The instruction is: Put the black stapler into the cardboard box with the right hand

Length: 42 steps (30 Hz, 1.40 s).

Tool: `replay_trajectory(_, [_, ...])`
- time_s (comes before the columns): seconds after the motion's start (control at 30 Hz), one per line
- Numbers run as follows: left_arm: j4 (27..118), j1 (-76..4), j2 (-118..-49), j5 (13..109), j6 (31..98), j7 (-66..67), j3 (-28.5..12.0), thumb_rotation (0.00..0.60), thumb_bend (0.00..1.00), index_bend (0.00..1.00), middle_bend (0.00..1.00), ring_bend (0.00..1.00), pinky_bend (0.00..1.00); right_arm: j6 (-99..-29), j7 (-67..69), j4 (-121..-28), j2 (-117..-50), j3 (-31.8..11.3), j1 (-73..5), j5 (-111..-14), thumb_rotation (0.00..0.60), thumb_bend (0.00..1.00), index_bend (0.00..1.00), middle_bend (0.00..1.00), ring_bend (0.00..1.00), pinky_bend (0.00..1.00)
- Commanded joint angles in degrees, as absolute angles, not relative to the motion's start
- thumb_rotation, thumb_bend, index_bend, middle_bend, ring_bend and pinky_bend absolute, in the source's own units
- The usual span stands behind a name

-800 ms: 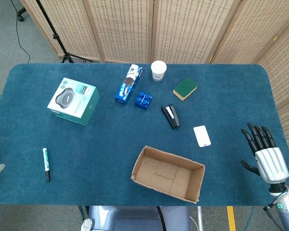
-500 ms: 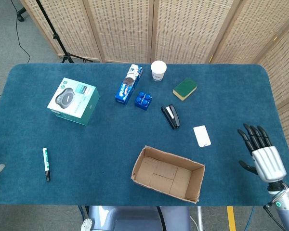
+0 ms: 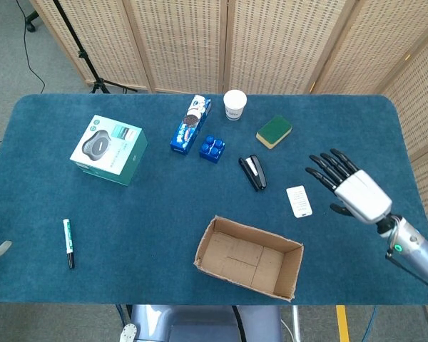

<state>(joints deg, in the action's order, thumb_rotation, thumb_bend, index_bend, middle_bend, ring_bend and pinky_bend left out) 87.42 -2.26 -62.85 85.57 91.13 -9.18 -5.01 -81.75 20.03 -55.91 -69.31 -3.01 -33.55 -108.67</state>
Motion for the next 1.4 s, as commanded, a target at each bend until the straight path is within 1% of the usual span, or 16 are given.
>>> replay_trajectory(0.03, [87.5,-2.7,-63.1,84.9,90.3,-8.5,-5.3,0.600,0.00,0.00,0.00,0.00,0.00,-79.4,22.2,-47.6,-72.2,-2.4,-39.8,-113.3,0.600,0.00,0.13,0.00,0.00,0.01])
replay_trajectory(0.1, [87.5,-3.0,-63.2,84.5,89.7,-8.0,-5.4,0.600,0.00,0.00,0.00,0.00,0.00,-78.5,22.1,-45.6,-73.0,-1.8,-41.7,-114.4,0.600,0.00,0.13,0.00,0.00,0.01])
replay_trajectory(0.17, [87.5,-3.6,-63.5,83.4,88.3,-7.3,-5.8,0.600,0.00,0.00,0.00,0.00,0.00,-75.8,19.9,-42.7,-74.6,-1.0,-45.6,-116.3,0.600,0.00,0.13,0.00,0.00,0.01])
replay_trajectory(0.27, [87.3,-4.9,-64.0,81.4,85.6,-6.0,-6.4,0.600,0.00,0.00,0.00,0.00,0.00,-69.2,13.8,-39.3,-78.4,0.1,-52.4,-119.1,0.600,0.00,0.13,0.00,0.00,0.01])
replay_trajectory(0.4, [87.3,-5.4,-64.1,80.6,84.5,-5.4,-6.7,0.600,0.00,0.00,0.00,0.00,0.00,-64.9,9.9,-38.1,-80.4,1.2,-55.7,-119.6,0.600,0.02,0.13,0.00,0.00,0.01])
replay_trajectory(0.43, [87.2,-5.6,-64.1,80.4,84.1,-5.4,-6.7,0.600,0.00,0.00,0.00,0.00,0.00,-63.7,8.9,-38.0,-80.9,1.5,-56.5,-119.5,0.600,0.06,0.13,0.00,0.00,0.01])
replay_trajectory(0.5, [87.2,-5.7,-64.1,80.1,83.7,-5.4,-6.8,0.600,0.00,0.00,0.00,0.00,0.00,-62.0,7.9,-38.1,-81.5,1.7,-57.5,-119.2,0.600,0.19,0.13,0.00,0.00,0.01])
replay_trajectory(0.57, [87.0,-5.9,-64.1,79.8,83.3,-5.4,-6.9,0.600,0.00,0.00,0.00,0.00,0.00,-60.5,6.5,-38.6,-82.1,1.9,-58.6,-118.9,0.600,0.35,0.13,0.00,0.00,0.01])
replay_trajectory(0.67, [86.9,-6.2,-64.0,79.3,82.7,-5.7,-7.1,0.600,0.00,0.00,0.00,0.00,0.00,-58.9,4.1,-40.3,-82.7,2.1,-60.2,-118.3,0.600,0.49,0.14,0.00,0.00,0.01])
replay_trajectory(0.73, [86.8,-6.3,-64.0,79.1,82.4,-5.8,-7.1,0.600,0.00,0.00,0.00,0.00,0.00,-58.2,2.6,-41.6,-83.0,1.9,-61.0,-117.9,0.600,0.53,0.14,0.00,0.00,0.01])
replay_trajectory(0.83, [86.7,-6.4,-64.0,78.9,81.9,-5.9,-7.0,0.600,0.00,0.00,0.00,0.00,0.00,-55.9,-1.0,-43.0,-83.8,1.3,-62.4,-116.8,0.600,0.55,0.14,0.00,0.00,0.01])
replay_trajectory(0.97, [86.6,-6.6,-64.0,79.0,81.5,-5.9,-6.8,0.600,0.00,0.00,0.00,0.00,0.00,-51.4,-6.0,-43.3,-86.0,0.7,-64.0,-115.1,0.600,0.56,0.14,0.00,0.00,0.01])
replay_trajectory(1.13, [86.8,-6.6,-64.1,79.3,81.7,-5.6,-6.6,0.600,0.00,0.00,0.00,0.00,0.00,-46.5,-11.4,-42.0,-89.6,-0.6,-65.1,-111.7,0.600,0.57,0.15,0.00,0.00,0.01])
replay_trajectory(1.2, [86.9,-6.5,-64.2,79.0,81.6,-5.4,-6.5,0.600,0.00,0.00,0.00,0.00,0.00,-43.4,-14.3,-40.3,-92.0,-0.9,-65.8,-110.2,0.600,0.57,0.15,0.00,0.00,0.01])
replay_trajectory(1.4, [86.8,-6.7,-64.2,78.2,81.1,-5.4,-6.8,0.600,0.00,0.00,0.00,0.00,0.00,-42.1,-16.9,-38.3,-94.8,-0.3,-66.1,-108.4,0.600,0.59,0.17,0.00,0.00,0.01])
